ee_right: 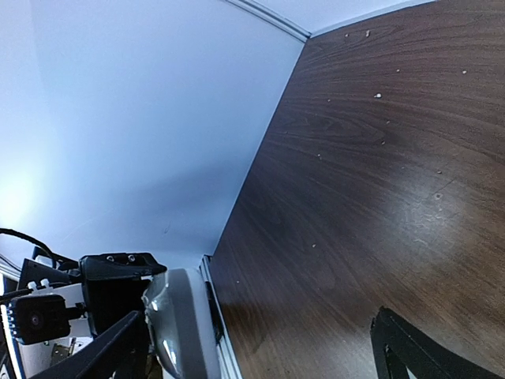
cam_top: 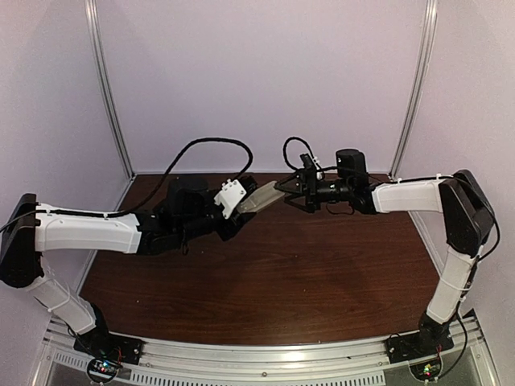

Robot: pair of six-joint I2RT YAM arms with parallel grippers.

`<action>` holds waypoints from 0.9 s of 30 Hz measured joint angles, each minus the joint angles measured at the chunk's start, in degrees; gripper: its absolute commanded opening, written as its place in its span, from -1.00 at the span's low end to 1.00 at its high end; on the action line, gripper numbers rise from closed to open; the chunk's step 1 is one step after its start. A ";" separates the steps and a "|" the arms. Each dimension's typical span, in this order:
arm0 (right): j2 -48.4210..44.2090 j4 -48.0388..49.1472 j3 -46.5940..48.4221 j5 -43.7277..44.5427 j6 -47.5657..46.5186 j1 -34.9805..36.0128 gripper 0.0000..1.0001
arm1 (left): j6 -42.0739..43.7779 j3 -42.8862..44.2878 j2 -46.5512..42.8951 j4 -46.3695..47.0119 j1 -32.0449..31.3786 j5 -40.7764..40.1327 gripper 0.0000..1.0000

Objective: Load the batteries into the remote control
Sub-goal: Press the battery cover on the remote control, then pass from the left arm to the right

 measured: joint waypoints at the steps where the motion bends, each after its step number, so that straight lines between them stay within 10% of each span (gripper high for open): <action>1: -0.59 -1.62 0.02 0.28 -1.33 -0.70 0.99 | -0.02 -0.13 0.04 0.26 0.00 0.02 -1.00; 12: -11.39 -33.16 6.93 17.57 -30.51 -5.14 0.99 | -4.28 -2.64 10.67 2.45 0.37 1.20 -1.00; 27: -25.07 -31.19 -9.07 30.42 -53.59 -3.17 0.99 | -13.97 -1.88 19.08 3.72 2.64 13.27 -1.00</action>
